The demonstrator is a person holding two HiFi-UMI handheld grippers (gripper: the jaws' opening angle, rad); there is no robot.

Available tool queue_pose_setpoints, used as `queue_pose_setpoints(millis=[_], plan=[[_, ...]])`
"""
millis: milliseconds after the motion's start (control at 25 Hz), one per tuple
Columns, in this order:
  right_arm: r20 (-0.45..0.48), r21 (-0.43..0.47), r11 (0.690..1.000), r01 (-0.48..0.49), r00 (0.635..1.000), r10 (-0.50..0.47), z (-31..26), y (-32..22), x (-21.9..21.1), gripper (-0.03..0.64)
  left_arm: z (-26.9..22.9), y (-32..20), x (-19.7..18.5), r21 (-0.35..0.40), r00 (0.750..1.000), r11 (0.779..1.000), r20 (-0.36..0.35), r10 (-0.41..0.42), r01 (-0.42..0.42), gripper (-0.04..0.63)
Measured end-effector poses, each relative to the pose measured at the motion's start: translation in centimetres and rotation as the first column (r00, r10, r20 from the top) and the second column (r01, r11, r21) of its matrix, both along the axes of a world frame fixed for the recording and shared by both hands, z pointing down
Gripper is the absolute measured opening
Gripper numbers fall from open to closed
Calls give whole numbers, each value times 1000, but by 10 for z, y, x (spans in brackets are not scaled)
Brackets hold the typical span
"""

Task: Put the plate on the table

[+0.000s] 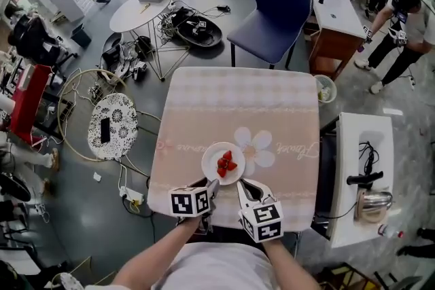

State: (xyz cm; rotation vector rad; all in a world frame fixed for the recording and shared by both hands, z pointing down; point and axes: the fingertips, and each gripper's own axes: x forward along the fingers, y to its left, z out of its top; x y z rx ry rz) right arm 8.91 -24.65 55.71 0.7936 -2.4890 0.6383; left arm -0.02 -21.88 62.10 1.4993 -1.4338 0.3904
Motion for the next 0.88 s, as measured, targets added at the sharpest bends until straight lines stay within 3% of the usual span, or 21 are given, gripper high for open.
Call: queue_pose_setpoints(millis=[200, 440, 600, 880], plan=[[0, 25, 999, -29, 1000, 29, -14, 11, -11, 5, -35, 3, 4, 101, 997, 993, -25, 67, -64, 131], [20, 59, 996, -70, 997, 69, -39, 28, -24, 3, -79, 11, -2, 239, 992, 963, -1, 127, -123, 69], [34, 93, 992, -83, 996, 80, -58, 46, -33, 4, -105, 23, -2, 332, 986, 930, 8, 168, -161, 43], [67, 160, 981, -111, 993, 101, -88, 79, -51, 3, -138, 56, -5, 438, 965, 861, 105, 239, -260, 23]])
